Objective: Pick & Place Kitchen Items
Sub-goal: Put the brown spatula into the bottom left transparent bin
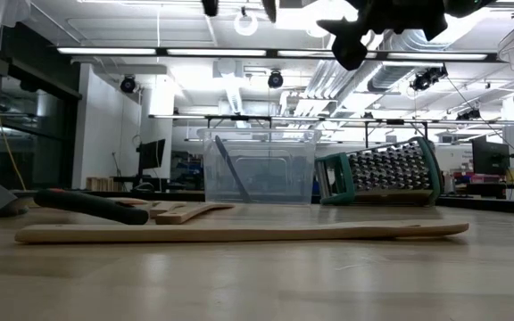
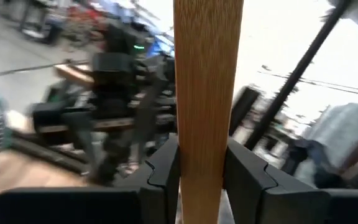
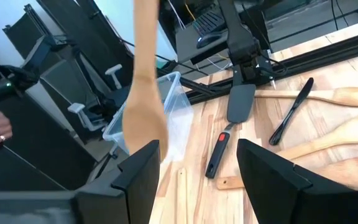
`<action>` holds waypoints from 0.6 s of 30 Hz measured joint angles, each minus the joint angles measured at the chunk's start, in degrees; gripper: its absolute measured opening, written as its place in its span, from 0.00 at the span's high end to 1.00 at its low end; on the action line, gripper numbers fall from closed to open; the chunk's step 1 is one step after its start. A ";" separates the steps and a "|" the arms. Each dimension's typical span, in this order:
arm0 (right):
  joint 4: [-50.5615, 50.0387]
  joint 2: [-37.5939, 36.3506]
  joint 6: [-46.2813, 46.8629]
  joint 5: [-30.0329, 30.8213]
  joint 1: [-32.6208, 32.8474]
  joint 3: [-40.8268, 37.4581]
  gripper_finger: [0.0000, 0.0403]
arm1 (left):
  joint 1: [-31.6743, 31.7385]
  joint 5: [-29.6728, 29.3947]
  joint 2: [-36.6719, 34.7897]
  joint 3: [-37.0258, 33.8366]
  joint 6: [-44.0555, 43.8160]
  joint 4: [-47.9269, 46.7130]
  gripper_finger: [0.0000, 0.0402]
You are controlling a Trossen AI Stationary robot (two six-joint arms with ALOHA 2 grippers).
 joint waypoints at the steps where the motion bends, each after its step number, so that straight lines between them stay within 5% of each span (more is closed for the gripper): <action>1: -0.14 0.00 0.04 0.00 0.00 0.00 0.49 | 0.00 -1.45 -1.03 0.00 -0.03 -1.98 0.77; 8: -1.46 0.00 0.35 0.02 0.00 0.00 0.49 | -3.75 -13.14 -6.91 0.02 -1.12 -13.08 0.77; 18: -2.92 0.00 0.41 0.19 0.00 0.00 0.49 | -16.93 -28.36 -12.86 0.30 -6.66 -26.46 0.77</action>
